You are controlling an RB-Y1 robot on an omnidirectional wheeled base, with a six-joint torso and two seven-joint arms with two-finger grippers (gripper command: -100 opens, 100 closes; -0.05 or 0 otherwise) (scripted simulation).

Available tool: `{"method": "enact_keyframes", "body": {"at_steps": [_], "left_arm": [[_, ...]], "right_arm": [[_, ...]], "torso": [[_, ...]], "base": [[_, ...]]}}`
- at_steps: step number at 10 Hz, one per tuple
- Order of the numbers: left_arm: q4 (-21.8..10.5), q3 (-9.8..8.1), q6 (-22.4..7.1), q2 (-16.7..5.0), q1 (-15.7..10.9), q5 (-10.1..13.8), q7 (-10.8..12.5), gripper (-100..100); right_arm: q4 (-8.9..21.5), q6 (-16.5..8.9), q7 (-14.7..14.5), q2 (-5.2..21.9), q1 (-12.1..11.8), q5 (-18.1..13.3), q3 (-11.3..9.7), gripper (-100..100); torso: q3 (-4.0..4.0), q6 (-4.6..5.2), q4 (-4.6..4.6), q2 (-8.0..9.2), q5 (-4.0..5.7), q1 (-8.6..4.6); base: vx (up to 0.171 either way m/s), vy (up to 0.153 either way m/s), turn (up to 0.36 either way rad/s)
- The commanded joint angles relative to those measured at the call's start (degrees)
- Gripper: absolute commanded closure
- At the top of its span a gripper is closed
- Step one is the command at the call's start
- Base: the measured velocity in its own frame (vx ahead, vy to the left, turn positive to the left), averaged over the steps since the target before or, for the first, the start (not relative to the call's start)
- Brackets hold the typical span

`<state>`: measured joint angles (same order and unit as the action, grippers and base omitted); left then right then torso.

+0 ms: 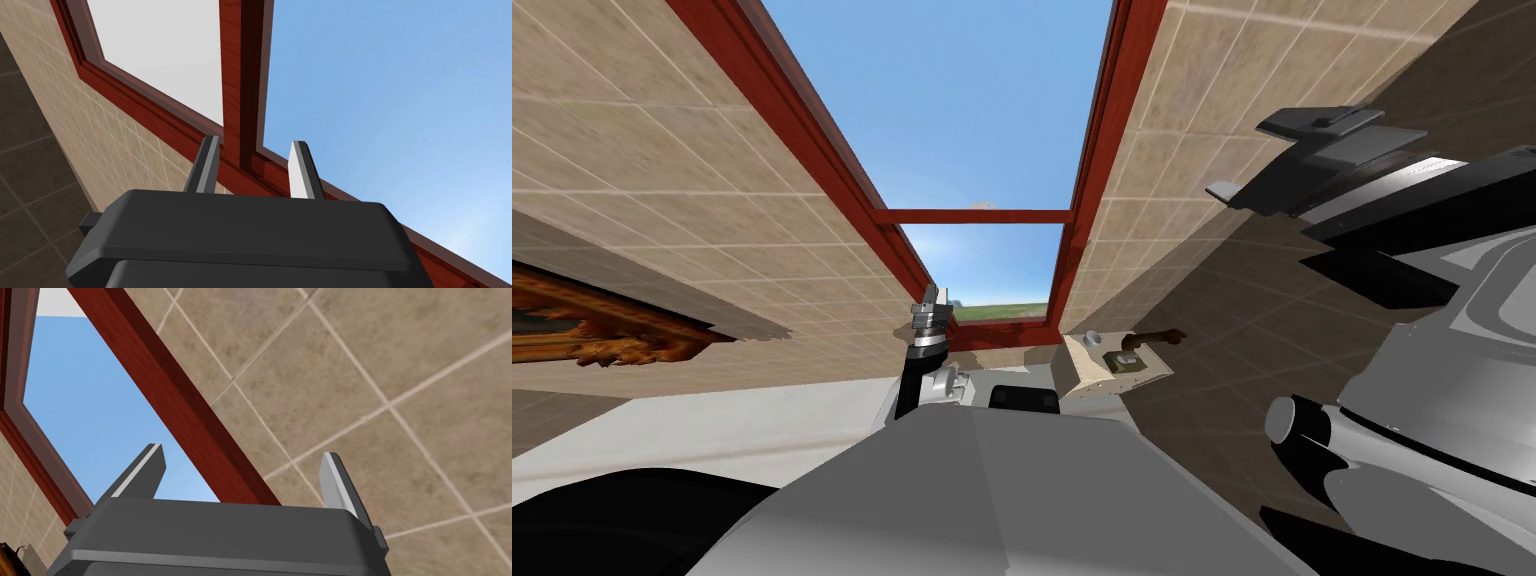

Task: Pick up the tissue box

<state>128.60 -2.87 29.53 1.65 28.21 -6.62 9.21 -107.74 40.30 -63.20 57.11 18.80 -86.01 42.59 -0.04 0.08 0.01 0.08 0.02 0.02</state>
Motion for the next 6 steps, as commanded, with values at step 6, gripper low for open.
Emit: {"method": "enact_keyframes", "body": {"at_steps": [6], "left_arm": [[0.0,0.0,0.0,0.0,0.0,0.0,0.0,0]], "right_arm": [[3.19,0.57,-4.6,5.37,5.05,-10.11,3.38,-100]], "torso": [[-0.01,0.01,0.01,0.02,0.0,0.0]], "base": [[0.01,0.013,0.076]]}}
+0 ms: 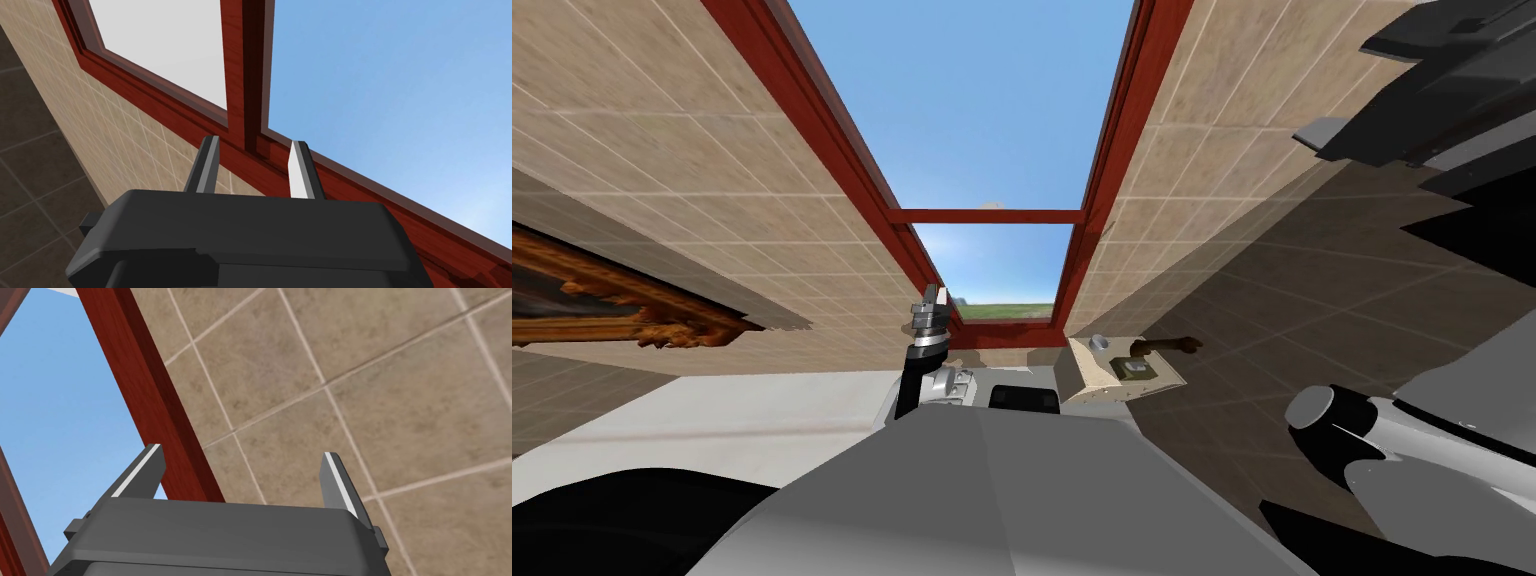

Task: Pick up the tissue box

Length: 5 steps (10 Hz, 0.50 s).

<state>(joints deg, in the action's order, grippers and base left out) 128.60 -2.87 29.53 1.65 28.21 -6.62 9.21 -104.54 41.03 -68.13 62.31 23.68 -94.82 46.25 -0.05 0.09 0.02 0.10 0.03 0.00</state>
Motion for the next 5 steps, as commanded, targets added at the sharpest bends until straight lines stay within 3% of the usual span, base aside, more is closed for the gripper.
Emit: {"method": "enact_keyframes", "body": {"at_steps": [1,2,3,5], "left_arm": [[0.0,0.0,0.0,0.0,0.0,0.0,0.0,0],[0.0,0.01,0.0,0.0,-0.01,0.0,0.0,0],[0.0,0.0,0.0,0.0,0.0,0.0,0.0,0],[0.0,0.0,0.0,0.0,0.0,0.0,0.0,0]], "right_arm": [[2.86,0.4,-2.86,2.86,2.86,-2.86,2.86,-100],[3.17,0.4,-4.31,3.89,3.92,-3.33,3.11,-100],[3.17,0.4,-4.31,5.29,5.1,-4.7,3.11,-100],[3.17,0.4,-4.31,5.59,5.3,-8.2,3.11,-100]], "torso": [[0.0,0.0,0.0,0.0,0.0,0.0],[0.03,-0.07,-0.01,-0.06,-0.04,0.1],[0.04,-0.01,-0.01,-0.08,-0.05,0.13],[0.02,0.0,-0.01,-0.03,-0.02,0.06]], "base": [[0.013,0.029,0.331],[0.022,0.027,0.191],[0.019,0.012,-0.033],[0.004,0.002,-0.017]]}}
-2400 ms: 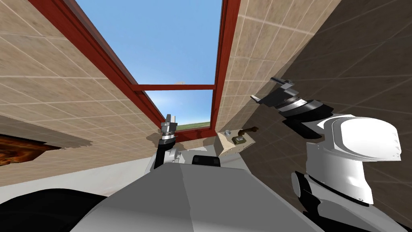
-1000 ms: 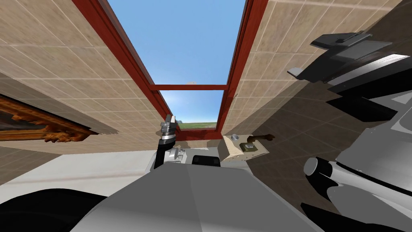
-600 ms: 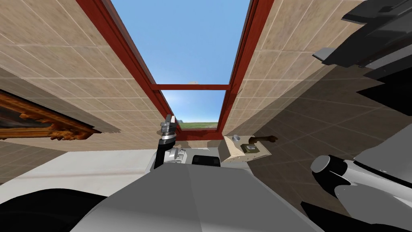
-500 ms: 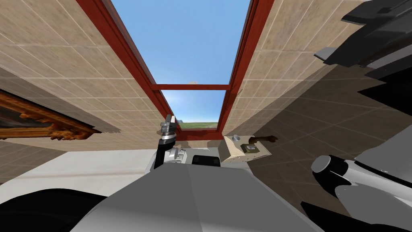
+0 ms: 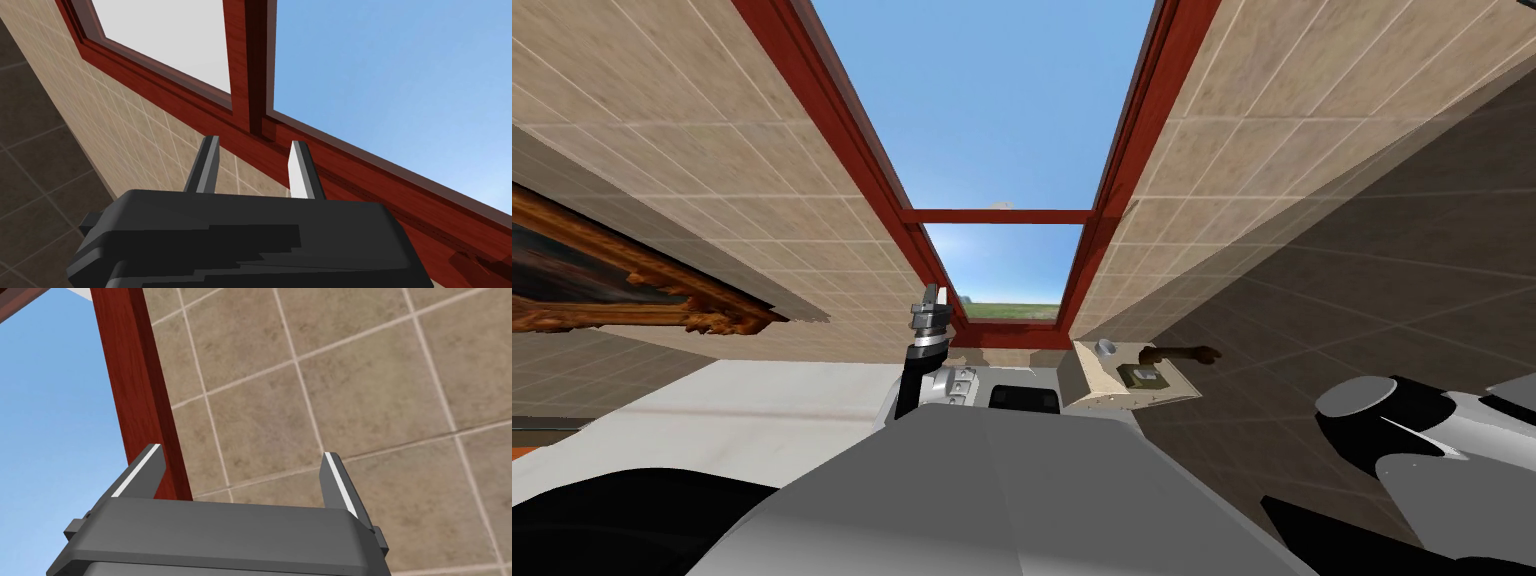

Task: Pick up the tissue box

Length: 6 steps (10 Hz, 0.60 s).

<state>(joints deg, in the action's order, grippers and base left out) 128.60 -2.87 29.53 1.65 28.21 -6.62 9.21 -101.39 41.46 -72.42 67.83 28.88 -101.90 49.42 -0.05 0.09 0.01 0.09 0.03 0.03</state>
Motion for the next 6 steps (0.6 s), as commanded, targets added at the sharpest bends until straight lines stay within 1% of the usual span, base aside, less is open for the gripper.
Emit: {"method": "enact_keyframes", "body": {"at_steps": [1,2,3,4,5,6], "left_arm": [[0.0,0.0,0.0,0.0,0.0,0.0,0.0,0],[0.0,0.0,0.0,0.0,0.0,0.0,0.0,0],[0.0,0.0,0.0,0.0,0.0,0.0,0.0,0],[0.0,0.01,0.0,0.0,-0.01,0.0,0.0,0],[0.0,0.0,0.0,0.0,0.0,0.0,0.0,0],[0.0,0.0,0.0,0.0,0.01,0.0,0.0,0]], "right_arm": [[0.02,-0.03,-0.02,0.07,0.1,-2.86,-0.05,-100],[0.02,-0.03,-0.02,0.07,0.1,-3.55,-0.05,-100],[3.12,0.55,-2.99,3.02,3.08,-5.68,2.67,-100],[3.27,0.55,-3.13,4.77,4.43,-8.14,3.43,-100],[3.27,0.55,-4.49,5.58,5.33,-9.71,3.43,-100],[3.27,0.55,-4.78,5.58,5.33,-11.84,3.43,-100]], "torso": [[0.0,0.0,0.0,0.0,0.0,0.0],[-0.01,0.0,0.0,0.01,0.01,-0.02],[-0.01,0.0,0.0,0.01,0.02,-0.03],[0.02,-0.06,-0.01,-0.05,-0.05,0.1],[0.03,0.0,-0.01,-0.06,-0.03,0.1],[0.01,0.02,0.0,-0.03,-0.02,0.06]], "base": [[0.0,0.0,0.0],[0.0,0.0,0.0],[0.019,0.029,0.317],[0.028,0.024,0.202],[0.015,0.01,-0.024],[0.003,0.003,-0.033]]}}
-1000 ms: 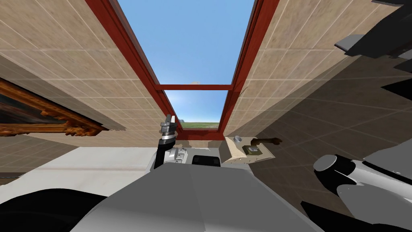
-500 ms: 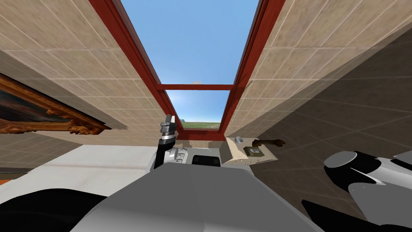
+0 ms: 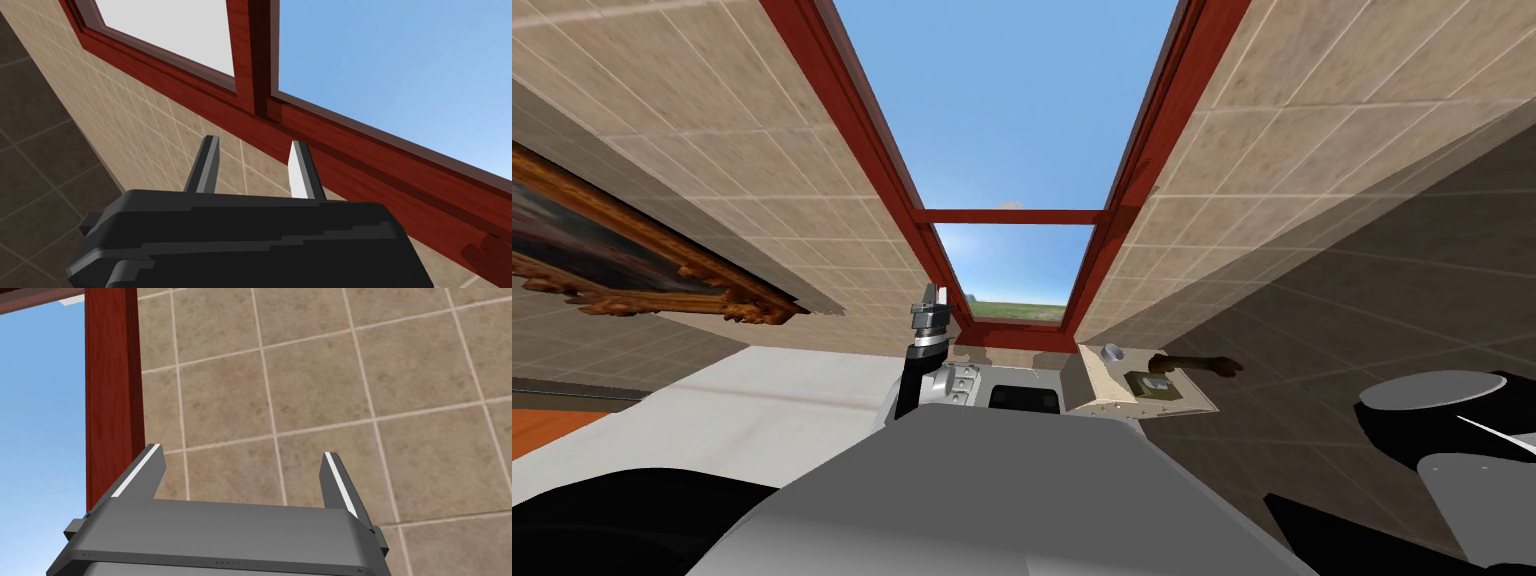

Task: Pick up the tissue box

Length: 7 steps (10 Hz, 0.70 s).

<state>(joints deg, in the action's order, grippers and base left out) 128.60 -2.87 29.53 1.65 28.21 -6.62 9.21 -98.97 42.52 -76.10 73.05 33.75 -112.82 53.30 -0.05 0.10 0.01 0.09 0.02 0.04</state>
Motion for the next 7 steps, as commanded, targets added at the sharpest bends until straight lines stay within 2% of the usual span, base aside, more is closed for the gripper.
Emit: {"method": "enact_keyframes", "body": {"at_steps": [1,2,4,5,6,7], "left_arm": [[0.0,0.0,0.0,0.0,0.0,0.0,0.0,0],[0.0,0.0,0.0,0.0,0.0,0.0,0.0,0],[0.0,0.0,0.0,0.0,0.0,0.0,0.0,0],[0.0,0.0,0.0,0.0,0.0,0.0,0.0,0],[0.0,0.0,0.0,0.0,0.0,0.0,0.0,0],[0.0,0.01,0.0,0.0,-0.01,0.0,0.0,0]], "right_arm": [[0.85,-0.52,-1.11,0.36,0.47,-1.83,-0.45,-100],[3.4,0.07,-3.47,3.13,3.27,-4.2,2.37,-100],[4.13,0.07,-4.25,5.94,5.79,-9.43,3.1,-100],[4.13,0.07,-5.94,5.94,5.79,-10.71,3.1,-100],[6.82,0.65,-7.56,8.66,8.46,-12.6,5.99,-100],[7.33,0.65,-8.82,10.02,9.8,-14.59,6.67,-100]], "torso": [[0.0,0.0,0.0,0.0,0.0,0.0],[-0.01,-0.01,0.0,0.01,0.01,-0.03],[0.01,0.01,0.01,-0.03,-0.03,0.06],[-0.01,0.02,0.01,0.0,0.0,0.02],[0.0,0.0,0.0,0.01,0.01,0.0],[0.0,-0.03,0.0,-0.01,-0.02,0.06]], "base": [[0.0,0.0,0.0],[0.013,0.021,0.29],[0.019,0.013,0.099],[0.005,0.005,-0.018],[0.015,0.025,0.264],[0.024,0.016,0.235]]}}
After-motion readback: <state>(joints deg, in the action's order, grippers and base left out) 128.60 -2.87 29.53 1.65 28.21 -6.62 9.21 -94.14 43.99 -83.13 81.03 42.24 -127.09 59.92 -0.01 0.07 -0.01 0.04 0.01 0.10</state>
